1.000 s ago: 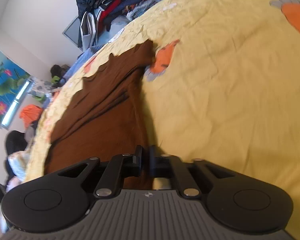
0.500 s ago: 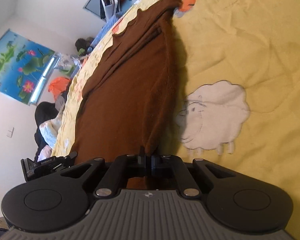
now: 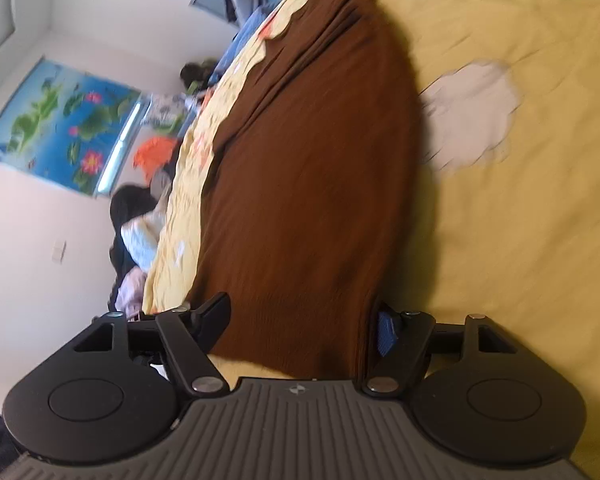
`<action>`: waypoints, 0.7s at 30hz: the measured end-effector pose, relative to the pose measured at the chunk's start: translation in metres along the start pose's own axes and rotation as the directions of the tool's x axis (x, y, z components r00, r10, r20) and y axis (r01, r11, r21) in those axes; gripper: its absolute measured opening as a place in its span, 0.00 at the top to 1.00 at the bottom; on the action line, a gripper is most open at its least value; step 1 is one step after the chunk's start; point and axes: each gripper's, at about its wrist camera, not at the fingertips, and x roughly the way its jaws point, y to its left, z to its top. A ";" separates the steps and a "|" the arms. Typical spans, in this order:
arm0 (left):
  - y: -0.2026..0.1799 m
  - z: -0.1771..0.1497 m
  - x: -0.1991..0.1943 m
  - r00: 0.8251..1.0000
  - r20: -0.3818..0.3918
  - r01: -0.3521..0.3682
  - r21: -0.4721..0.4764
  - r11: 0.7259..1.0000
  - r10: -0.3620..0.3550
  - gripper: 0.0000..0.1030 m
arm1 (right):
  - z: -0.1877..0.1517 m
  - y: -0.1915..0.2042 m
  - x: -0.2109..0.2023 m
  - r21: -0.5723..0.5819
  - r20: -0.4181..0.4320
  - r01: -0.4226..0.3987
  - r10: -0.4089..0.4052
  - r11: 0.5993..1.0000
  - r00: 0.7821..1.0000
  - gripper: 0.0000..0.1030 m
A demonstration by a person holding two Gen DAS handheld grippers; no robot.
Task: Fold small clothes
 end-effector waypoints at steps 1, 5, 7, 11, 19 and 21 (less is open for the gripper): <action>-0.005 -0.001 0.000 0.999 0.007 -0.033 0.028 0.999 0.033 0.86 | 0.000 0.000 0.004 -0.006 -0.016 0.020 -0.020 1.000 1.000 0.56; -0.016 -0.001 -0.011 0.990 0.033 -0.142 0.131 0.981 0.139 0.95 | -0.006 -0.006 -0.006 -0.011 -0.015 0.081 -0.082 0.997 0.997 0.86; -0.017 -0.002 -0.019 0.985 0.033 -0.173 0.176 0.969 0.170 0.96 | -0.011 -0.012 -0.023 0.002 0.008 0.101 -0.101 0.995 0.995 0.88; -0.015 0.003 -0.026 0.985 0.004 -0.170 0.221 0.960 0.174 0.93 | -0.021 -0.027 -0.032 0.052 0.037 0.076 -0.078 0.996 0.996 0.94; -0.107 0.057 -0.039 0.864 0.409 -0.472 0.456 0.754 0.293 0.49 | 0.044 0.038 -0.045 -0.086 0.354 0.223 -0.180 0.971 0.918 0.22; -0.127 0.063 -0.001 0.812 0.515 -0.537 0.475 0.697 0.274 0.31 | 0.075 0.055 -0.020 -0.140 0.423 0.277 -0.196 0.951 0.885 0.22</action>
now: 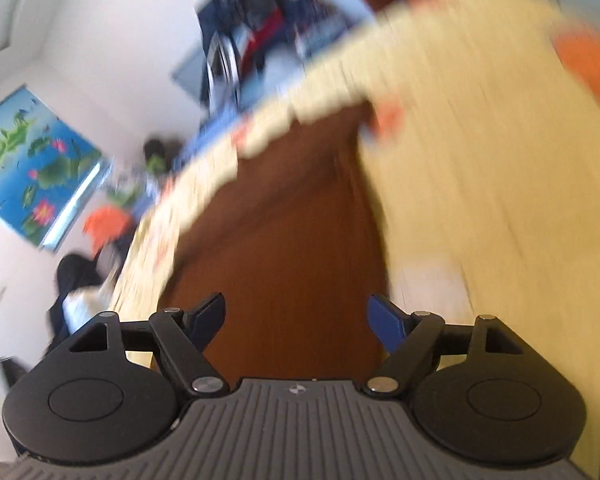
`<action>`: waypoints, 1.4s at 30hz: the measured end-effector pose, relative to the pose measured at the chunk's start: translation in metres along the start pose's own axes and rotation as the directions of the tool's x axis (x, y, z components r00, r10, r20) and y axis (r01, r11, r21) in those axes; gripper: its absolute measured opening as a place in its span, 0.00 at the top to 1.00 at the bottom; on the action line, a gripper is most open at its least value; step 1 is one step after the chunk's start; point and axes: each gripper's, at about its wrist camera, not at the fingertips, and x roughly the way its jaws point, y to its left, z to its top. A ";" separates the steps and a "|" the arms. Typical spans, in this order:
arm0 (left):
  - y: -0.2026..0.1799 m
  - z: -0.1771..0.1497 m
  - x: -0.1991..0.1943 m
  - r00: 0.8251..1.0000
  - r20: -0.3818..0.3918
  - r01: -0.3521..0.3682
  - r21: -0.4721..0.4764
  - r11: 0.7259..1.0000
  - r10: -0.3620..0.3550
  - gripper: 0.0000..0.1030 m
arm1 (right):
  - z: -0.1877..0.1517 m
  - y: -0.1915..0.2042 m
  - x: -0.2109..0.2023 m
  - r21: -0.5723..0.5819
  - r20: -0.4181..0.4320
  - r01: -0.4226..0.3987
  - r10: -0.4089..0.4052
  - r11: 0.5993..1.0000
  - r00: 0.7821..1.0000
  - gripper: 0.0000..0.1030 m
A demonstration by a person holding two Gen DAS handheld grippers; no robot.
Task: Fold small clothes
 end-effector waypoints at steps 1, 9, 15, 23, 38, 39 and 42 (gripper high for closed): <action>-0.016 0.002 0.019 0.999 0.027 -0.020 0.037 0.999 0.019 0.31 | 0.009 0.009 0.023 -0.037 0.011 0.013 -0.013 0.999 1.000 0.22; -0.065 -0.026 0.125 0.985 -0.013 -0.159 0.283 0.946 0.169 0.29 | -0.004 0.040 0.158 -0.410 0.013 0.297 -0.321 0.862 0.947 0.13; -0.052 -0.028 0.119 0.994 -0.022 -0.101 0.260 0.960 0.110 0.25 | -0.022 0.028 0.141 -0.463 0.058 0.343 -0.359 0.817 0.932 0.00; -0.059 -0.030 0.121 0.993 -0.022 -0.110 0.260 0.959 0.120 0.19 | -0.006 0.053 0.156 -0.408 0.012 0.323 -0.348 0.854 0.937 0.00; -0.084 -0.030 0.110 0.991 -0.083 -0.087 0.228 0.970 0.109 0.18 | -0.022 0.065 0.138 -0.438 0.015 0.351 -0.384 0.828 0.923 0.00; -0.089 -0.033 0.110 0.990 -0.098 -0.077 0.222 0.972 0.100 0.18 | -0.026 0.072 0.135 -0.436 0.018 0.320 -0.348 0.841 0.937 0.00; -0.102 -0.052 0.109 0.991 -0.061 -0.099 0.297 0.950 0.123 0.08 | -0.043 0.086 0.149 -0.477 -0.027 0.279 -0.331 0.833 0.943 0.00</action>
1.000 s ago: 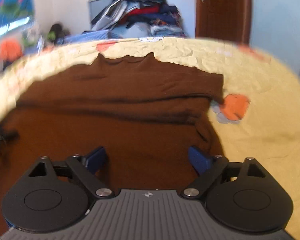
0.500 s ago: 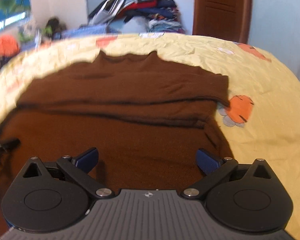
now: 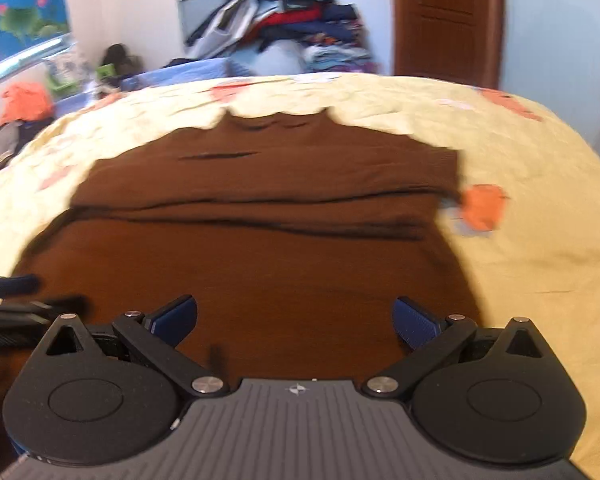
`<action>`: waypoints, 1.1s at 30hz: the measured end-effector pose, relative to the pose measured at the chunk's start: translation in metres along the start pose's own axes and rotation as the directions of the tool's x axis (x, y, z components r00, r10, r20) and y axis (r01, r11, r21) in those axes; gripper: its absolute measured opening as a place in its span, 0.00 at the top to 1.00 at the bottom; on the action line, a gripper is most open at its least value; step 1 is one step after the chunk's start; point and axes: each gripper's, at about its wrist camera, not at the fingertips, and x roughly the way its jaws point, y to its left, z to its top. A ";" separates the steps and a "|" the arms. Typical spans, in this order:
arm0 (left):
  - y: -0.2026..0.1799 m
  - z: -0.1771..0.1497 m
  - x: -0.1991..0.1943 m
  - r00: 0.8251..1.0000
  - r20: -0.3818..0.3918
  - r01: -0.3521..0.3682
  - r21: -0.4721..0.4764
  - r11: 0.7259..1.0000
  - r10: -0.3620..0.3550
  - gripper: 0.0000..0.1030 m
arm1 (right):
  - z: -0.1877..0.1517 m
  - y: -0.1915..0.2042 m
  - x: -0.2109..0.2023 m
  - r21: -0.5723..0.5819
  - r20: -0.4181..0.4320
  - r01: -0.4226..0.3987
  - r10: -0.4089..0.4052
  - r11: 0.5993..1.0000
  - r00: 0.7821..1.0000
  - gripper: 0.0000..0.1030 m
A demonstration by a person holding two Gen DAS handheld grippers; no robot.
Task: Fold small clothes
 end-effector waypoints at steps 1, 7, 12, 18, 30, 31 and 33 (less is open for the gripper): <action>0.000 -0.004 -0.003 1.000 0.019 0.000 0.006 1.000 -0.001 0.08 | -0.006 0.007 0.008 -0.038 -0.036 0.016 -0.018 0.999 0.999 0.00; 0.025 -0.019 -0.021 0.999 -0.010 0.030 0.025 0.999 -0.030 0.04 | -0.034 -0.005 -0.010 -0.089 0.037 0.017 -0.014 0.996 0.999 0.00; 0.038 -0.013 -0.038 0.999 -0.038 0.039 0.064 0.997 -0.037 0.04 | -0.029 -0.014 -0.022 -0.102 -0.041 0.002 -0.006 0.995 0.999 0.00; 0.079 0.061 -0.015 0.993 0.120 -0.020 0.027 0.999 0.017 0.04 | 0.047 -0.059 -0.020 -0.029 0.068 -0.028 0.030 0.999 0.997 0.00; 0.159 0.148 0.157 0.993 -0.102 0.021 -0.370 0.929 -0.063 0.08 | 0.143 -0.191 0.125 0.342 -0.016 0.054 -0.052 0.938 0.999 0.19; 0.154 0.151 0.160 0.993 -0.096 0.025 -0.341 0.940 -0.061 0.17 | 0.144 -0.187 0.130 0.311 -0.025 0.027 -0.020 0.950 0.999 0.24; 0.138 0.157 0.164 0.996 -0.092 -0.009 -0.246 0.969 -0.014 0.70 | 0.146 -0.174 0.135 0.211 -0.023 0.036 -0.032 0.977 0.999 0.56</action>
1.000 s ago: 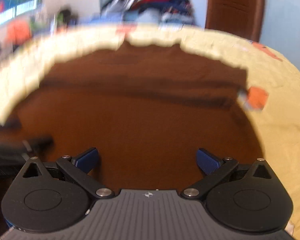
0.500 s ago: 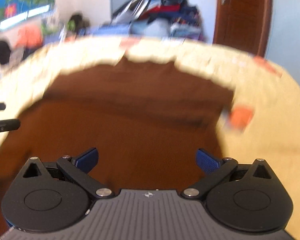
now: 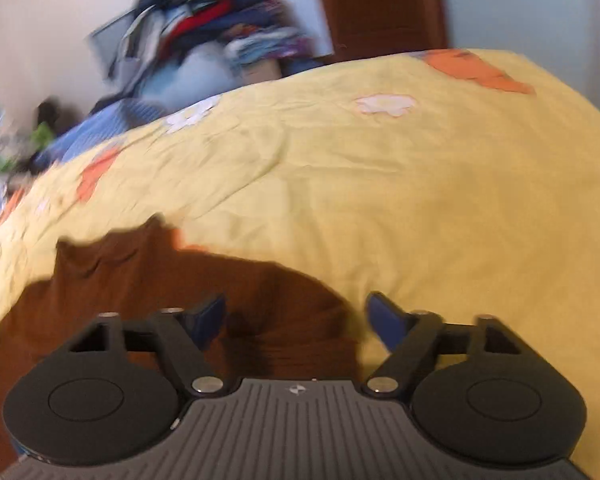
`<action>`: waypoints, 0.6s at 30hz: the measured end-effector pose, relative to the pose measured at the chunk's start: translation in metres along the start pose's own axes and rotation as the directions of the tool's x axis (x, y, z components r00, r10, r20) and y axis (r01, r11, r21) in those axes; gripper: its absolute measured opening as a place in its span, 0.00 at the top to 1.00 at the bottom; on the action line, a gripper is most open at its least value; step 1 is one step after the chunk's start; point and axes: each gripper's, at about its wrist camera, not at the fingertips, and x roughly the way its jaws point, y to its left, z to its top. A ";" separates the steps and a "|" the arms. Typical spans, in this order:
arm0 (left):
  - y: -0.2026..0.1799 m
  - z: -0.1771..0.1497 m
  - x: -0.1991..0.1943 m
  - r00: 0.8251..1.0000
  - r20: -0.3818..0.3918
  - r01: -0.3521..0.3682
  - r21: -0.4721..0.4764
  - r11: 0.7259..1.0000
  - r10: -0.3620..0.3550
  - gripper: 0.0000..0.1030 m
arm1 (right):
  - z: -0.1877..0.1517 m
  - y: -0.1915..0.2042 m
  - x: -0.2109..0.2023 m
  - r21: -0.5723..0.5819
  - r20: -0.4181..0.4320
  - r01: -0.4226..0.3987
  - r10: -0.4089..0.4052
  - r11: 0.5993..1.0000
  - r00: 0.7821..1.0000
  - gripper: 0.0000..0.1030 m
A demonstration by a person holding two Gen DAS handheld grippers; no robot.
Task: Fold small clothes
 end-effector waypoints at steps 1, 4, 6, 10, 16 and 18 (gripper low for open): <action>-0.004 0.000 0.000 0.999 0.012 -0.051 0.032 0.998 0.051 0.93 | 0.001 0.006 0.003 -0.047 -0.008 -0.003 0.003 0.999 1.000 0.70; 0.004 -0.005 -0.001 0.997 0.041 -0.071 0.038 0.997 0.070 0.93 | 0.003 -0.003 -0.004 -0.044 0.017 -0.024 0.024 0.999 1.000 0.86; -0.002 -0.011 -0.002 0.992 0.084 -0.103 0.119 0.988 0.093 0.93 | -0.002 -0.019 -0.002 0.001 0.040 -0.017 0.017 1.000 0.999 0.89; -0.023 -0.010 -0.008 0.968 0.132 -0.235 0.199 0.951 0.212 0.89 | -0.003 -0.008 -0.003 -0.045 0.046 -0.003 0.005 0.999 0.999 0.71; -0.065 -0.002 -0.052 0.937 0.333 -0.187 0.216 0.958 0.107 0.28 | 0.013 0.042 -0.031 -0.155 0.149 -0.065 0.089 0.986 0.985 0.24; -0.094 0.005 -0.032 0.969 0.248 -0.068 0.287 0.955 -0.005 0.21 | 0.020 0.069 -0.014 -0.189 0.098 -0.127 0.148 0.974 0.984 0.24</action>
